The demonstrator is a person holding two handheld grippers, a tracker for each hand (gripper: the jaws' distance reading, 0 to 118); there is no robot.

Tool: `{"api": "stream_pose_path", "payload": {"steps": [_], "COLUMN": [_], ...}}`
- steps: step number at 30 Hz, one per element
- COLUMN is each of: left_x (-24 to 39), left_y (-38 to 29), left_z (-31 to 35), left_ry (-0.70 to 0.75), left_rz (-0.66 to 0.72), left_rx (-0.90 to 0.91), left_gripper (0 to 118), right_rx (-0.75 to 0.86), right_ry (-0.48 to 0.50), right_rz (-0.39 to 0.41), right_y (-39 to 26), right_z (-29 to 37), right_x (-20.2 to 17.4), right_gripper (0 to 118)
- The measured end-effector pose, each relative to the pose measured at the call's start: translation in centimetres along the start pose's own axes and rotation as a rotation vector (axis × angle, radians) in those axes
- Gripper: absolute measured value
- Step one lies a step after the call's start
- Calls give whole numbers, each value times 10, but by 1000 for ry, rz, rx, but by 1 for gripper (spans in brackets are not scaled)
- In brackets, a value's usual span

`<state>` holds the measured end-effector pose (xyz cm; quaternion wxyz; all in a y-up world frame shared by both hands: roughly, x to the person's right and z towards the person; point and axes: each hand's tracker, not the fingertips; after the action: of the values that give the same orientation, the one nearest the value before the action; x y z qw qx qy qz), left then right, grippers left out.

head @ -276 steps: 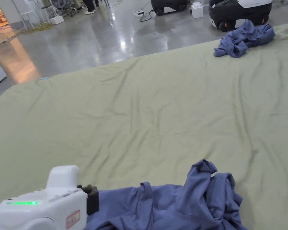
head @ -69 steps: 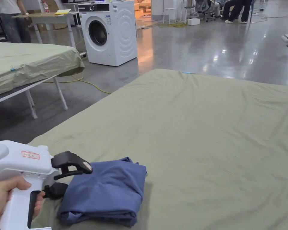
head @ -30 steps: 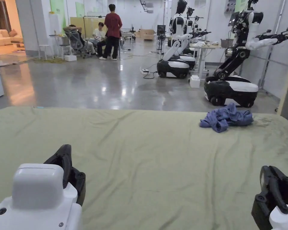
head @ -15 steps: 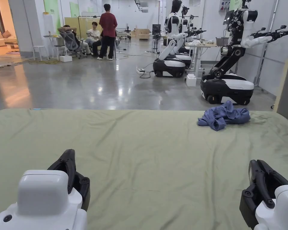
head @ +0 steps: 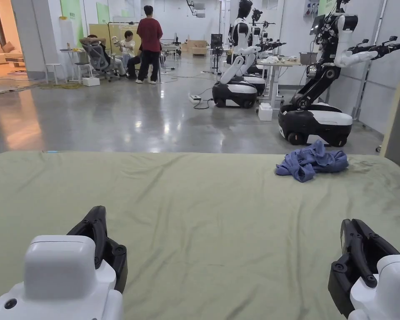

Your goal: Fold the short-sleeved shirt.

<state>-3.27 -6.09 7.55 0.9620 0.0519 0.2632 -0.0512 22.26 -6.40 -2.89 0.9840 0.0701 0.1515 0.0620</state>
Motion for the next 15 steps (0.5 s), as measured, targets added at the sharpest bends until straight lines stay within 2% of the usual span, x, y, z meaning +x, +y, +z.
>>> {"api": "stream_pose_path", "payload": {"steps": [15], "left_x": [2], "left_y": [3], "left_z": [2], "left_ry": [-13], "left_rz": [3], "left_rx": [4], "left_gripper": [0], "right_rx": [5], "right_ry": [9], "right_rz": [-1], "right_y": [3], "right_z": [3], "right_x": [-1], "right_gripper": [8]}}
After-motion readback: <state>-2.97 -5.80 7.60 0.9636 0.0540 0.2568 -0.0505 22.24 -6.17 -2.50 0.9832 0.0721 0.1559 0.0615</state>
